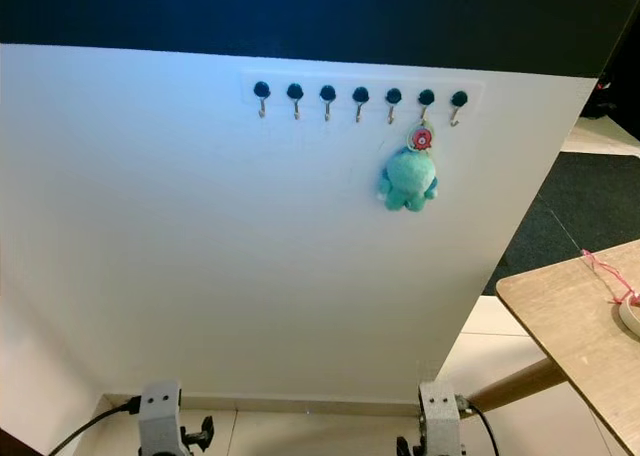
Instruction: Hang keys on a hook
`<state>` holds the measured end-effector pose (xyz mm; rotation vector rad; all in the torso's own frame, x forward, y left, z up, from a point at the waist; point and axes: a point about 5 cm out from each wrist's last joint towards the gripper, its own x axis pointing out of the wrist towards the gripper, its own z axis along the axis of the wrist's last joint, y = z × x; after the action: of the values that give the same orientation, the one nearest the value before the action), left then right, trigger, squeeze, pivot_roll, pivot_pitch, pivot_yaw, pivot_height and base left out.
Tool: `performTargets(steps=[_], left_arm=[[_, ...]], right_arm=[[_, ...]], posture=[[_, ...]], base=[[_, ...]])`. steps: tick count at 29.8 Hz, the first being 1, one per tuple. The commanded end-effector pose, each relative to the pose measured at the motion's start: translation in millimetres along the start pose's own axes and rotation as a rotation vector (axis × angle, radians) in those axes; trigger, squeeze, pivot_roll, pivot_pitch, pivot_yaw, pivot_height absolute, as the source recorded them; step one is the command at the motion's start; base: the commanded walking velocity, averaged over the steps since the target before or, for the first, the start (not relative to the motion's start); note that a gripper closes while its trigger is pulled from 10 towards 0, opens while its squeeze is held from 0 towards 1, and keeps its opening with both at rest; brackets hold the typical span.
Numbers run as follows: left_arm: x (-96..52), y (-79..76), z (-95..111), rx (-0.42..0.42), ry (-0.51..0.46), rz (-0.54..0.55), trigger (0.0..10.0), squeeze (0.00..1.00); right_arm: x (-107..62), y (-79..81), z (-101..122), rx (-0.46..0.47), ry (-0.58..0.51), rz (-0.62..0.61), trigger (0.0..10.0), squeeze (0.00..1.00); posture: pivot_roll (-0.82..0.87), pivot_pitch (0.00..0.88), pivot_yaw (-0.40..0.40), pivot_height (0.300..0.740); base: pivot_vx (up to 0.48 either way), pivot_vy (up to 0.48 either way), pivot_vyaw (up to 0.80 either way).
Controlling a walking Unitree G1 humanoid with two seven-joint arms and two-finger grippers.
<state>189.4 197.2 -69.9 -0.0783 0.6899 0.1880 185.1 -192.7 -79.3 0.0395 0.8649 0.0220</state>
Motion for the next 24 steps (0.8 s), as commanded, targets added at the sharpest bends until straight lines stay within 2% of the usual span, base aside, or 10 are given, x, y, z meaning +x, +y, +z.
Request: performTargets(steps=[1, 5, 13, 19, 24], left_arm=[[-1.8, 2.7, -2, 0.021, -0.006, -0.004, 10.0, 0.00], [-2.2, 1.5, -3, 0.024, -0.005, -0.010, 10.0, 0.00], [-2.4, 2.6, 0, 0.032, -0.027, -0.023, 10.0, 0.00], [-4.2, 7.4, 2, 0.012, -0.063, -0.009, 10.0, 0.00], [-5.5, 5.7, 3, -0.005, -0.091, -0.014, 10.0, 0.00]], right_arm=[[-0.9, 0.3, -3, 0.022, 0.002, 0.001, 10.0, 0.00], [-1.1, 0.2, -4, 0.020, 0.001, 0.004, 10.0, 0.00], [-0.8, 1.7, -2, 0.014, -0.010, 0.013, 10.0, 0.00], [0.5, 6.2, 2, 0.002, -0.024, 0.033, 10.0, 0.00], [1.8, 6.1, 8, -0.005, -0.041, 0.038, 10.0, 0.00]], posture=[[0.05, 0.048, -0.034, 0.740], [0.05, 0.054, -0.031, 0.740], [0.06, 0.065, -0.029, 0.740], [0.06, 0.054, -0.032, 0.740], [0.06, 0.050, -0.034, 0.740]], base=[[0.000, 0.000, 0.00], [0.000, 0.000, -0.47], [0.000, 0.000, -0.79], [0.000, 0.000, -0.80], [0.000, 0.000, -0.80]])
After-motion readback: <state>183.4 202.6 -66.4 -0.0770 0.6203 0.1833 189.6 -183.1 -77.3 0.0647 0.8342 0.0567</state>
